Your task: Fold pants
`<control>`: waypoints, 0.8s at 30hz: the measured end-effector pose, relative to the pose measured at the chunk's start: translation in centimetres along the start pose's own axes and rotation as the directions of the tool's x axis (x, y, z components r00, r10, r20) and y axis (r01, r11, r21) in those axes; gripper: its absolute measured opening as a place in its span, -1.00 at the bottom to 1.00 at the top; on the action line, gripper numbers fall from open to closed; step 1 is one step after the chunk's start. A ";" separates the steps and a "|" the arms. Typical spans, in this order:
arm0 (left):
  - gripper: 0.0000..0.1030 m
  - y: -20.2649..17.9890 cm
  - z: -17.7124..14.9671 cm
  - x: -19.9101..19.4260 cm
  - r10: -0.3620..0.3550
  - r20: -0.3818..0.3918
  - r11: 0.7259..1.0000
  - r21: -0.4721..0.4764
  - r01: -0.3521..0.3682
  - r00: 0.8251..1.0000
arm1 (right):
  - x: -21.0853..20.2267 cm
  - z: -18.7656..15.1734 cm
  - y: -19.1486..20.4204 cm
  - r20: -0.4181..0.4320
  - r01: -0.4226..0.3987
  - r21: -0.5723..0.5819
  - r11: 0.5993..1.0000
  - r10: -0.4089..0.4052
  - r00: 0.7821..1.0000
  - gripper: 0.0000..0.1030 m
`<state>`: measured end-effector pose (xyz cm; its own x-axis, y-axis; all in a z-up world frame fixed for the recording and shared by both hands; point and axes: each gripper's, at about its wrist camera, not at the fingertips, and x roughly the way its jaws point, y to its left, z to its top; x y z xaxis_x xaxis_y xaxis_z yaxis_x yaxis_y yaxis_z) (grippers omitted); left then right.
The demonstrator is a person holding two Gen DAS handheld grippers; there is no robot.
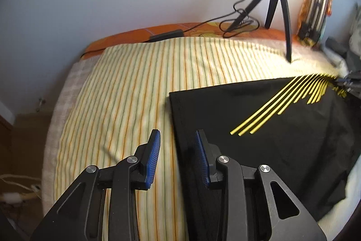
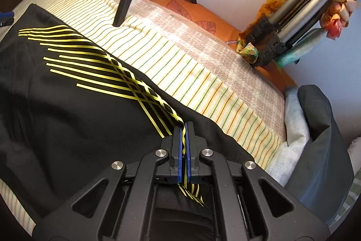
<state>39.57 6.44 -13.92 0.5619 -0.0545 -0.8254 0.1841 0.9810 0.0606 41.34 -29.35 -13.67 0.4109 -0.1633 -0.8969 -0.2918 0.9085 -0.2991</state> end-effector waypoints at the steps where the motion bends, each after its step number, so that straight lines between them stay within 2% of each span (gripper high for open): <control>1: -0.41 -0.4 0.2 0.6 0.021 -0.011 1.000 0.014 -0.021 1.000 | 0.1 0.1 0.0 -0.003 0.002 0.001 1.000 -0.002 1.000 -0.95; 3: -0.39 -0.9 0.7 2.0 0.063 -0.026 0.998 0.015 -0.062 0.998 | 0.2 0.2 0.1 -0.004 0.003 -0.012 1.000 -0.003 1.000 -0.95; 7: -0.36 -0.8 1.7 2.7 0.135 0.001 0.991 -0.013 -0.135 0.991 | 0.4 0.6 -0.1 -0.009 0.017 -0.012 1.000 -0.017 1.000 -0.95; 9: -0.36 -0.8 1.9 2.6 0.142 0.001 0.990 -0.012 -0.142 0.990 | 0.2 0.7 -0.4 -0.007 0.012 -0.007 1.000 -0.012 1.000 -0.94; 10: -0.36 -0.9 2.0 2.3 0.150 0.004 0.989 -0.003 -0.150 0.989 | 0.0 0.7 -0.6 -0.003 0.009 -0.004 1.000 -0.009 1.000 -0.87; 12: -0.36 -0.8 1.9 1.3 0.171 0.021 0.985 0.011 -0.171 0.985 | -1.3 0.3 -1.5 0.027 0.000 0.015 1.000 -0.001 1.000 -0.50; 13: -0.36 -0.6 1.8 0.6 0.178 0.034 0.984 0.010 -0.178 0.983 | -2.1 0.1 -2.0 0.043 0.008 0.033 0.999 -0.009 0.999 -0.07; 14: -0.36 -0.5 1.8 -0.4 0.183 0.047 0.983 0.004 -0.183 0.982 | -3.3 -0.4 -2.7 0.073 0.017 0.067 0.998 -0.022 0.997 0.24; 16: -0.36 0.0 1.7 -2.5 0.163 0.077 0.987 -0.026 -0.162 0.984 | -5.5 -1.8 -4.4 0.119 -0.014 0.141 0.990 -0.003 0.993 0.30; 17: -0.36 0.0 1.5 -3.9 0.135 0.096 0.991 -0.038 -0.132 0.986 | -6.5 -2.8 -5.4 0.168 -0.055 0.148 0.988 0.030 0.985 0.30; 18: -0.36 -0.1 1.4 -4.7 0.114 0.112 0.993 -0.036 -0.111 0.987 | -7.4 -3.8 -6.0 0.176 -0.071 0.188 0.980 0.037 0.984 0.30; 21: -0.31 -2.4 0.3 -7.8 0.016 0.161 1.000 0.019 -0.020 0.987 | -9.9 -7.5 -6.8 0.203 -0.122 0.271 0.955 0.068 0.977 0.37; 23: -0.19 -5.1 -1.1 -9.6 -0.048 0.175 0.996 0.084 0.034 0.983 | -11.0 -10.4 -6.3 0.206 -0.135 0.329 0.935 0.069 0.976 0.55; 24: -0.16 -6.3 -1.6 -10.2 -0.073 0.182 0.993 0.110 0.053 0.981 | -11.1 -11.6 -6.0 0.206 -0.152 0.353 0.923 0.082 0.975 0.56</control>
<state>31.37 1.12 -6.77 0.6841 -0.1585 -0.7119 0.3010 0.9505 0.0777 28.55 -37.47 -5.66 0.5545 -0.0054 -0.8322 -0.0267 0.9993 -0.0243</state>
